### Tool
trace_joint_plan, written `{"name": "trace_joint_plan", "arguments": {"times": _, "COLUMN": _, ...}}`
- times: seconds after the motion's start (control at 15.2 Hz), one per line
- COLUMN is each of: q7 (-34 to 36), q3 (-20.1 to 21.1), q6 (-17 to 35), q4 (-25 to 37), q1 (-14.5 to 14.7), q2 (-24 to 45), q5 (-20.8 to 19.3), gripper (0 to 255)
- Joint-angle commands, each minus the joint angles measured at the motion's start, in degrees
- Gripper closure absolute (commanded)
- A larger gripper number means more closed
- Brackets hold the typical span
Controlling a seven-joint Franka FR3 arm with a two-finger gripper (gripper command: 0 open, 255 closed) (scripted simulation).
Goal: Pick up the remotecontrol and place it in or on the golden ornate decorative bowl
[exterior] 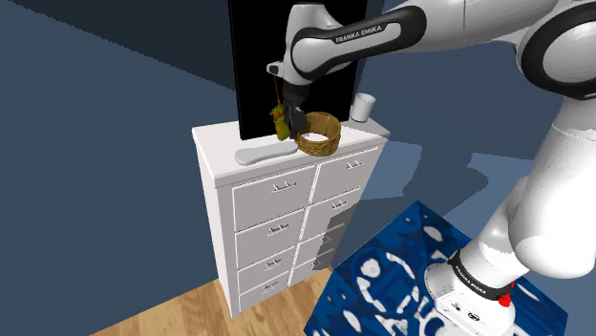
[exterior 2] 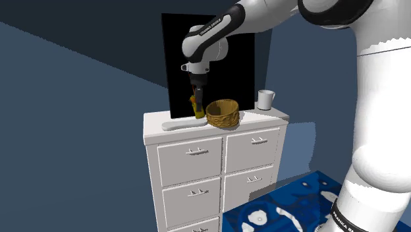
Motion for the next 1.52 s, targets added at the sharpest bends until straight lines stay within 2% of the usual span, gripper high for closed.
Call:
{"name": "trace_joint_plan", "arguments": {"times": 0.0, "q7": -2.8, "q3": 1.1, "q6": -0.1, "q4": 3.5, "q1": 0.7, "q2": 3.7, "q5": -0.3, "gripper": 0}}
{"name": "trace_joint_plan", "arguments": {"times": 0.26, "q7": -7.4, "q3": 3.0, "q6": -0.4, "q4": 9.4, "q1": 2.2, "q2": 9.8, "q5": -1.4, "gripper": 0}}
{"name": "trace_joint_plan", "arguments": {"times": 0.79, "q7": -7.3, "q3": 3.0, "q6": 4.4, "q4": 6.8, "q1": 2.3, "q2": 12.1, "q5": -1.5, "gripper": 0}}
{"name": "trace_joint_plan", "arguments": {"times": 1.25, "q7": -7.3, "q3": 3.0, "q6": 4.4, "q4": 6.8, "q1": 2.3, "q2": 12.1, "q5": -1.5, "gripper": 0}}
{"name": "trace_joint_plan", "arguments": {"times": 1.32, "q7": -7.3, "q3": 3.0, "q6": 4.4, "q4": 6.8, "q1": 2.3, "q2": 12.1, "q5": -1.5, "gripper": 255}}
{"name": "trace_joint_plan", "arguments": {"times": 1.45, "q7": -7.3, "q3": 3.0, "q6": 4.4, "q4": 6.8, "q1": 2.3, "q2": 12.1, "q5": -1.5, "gripper": 255}}
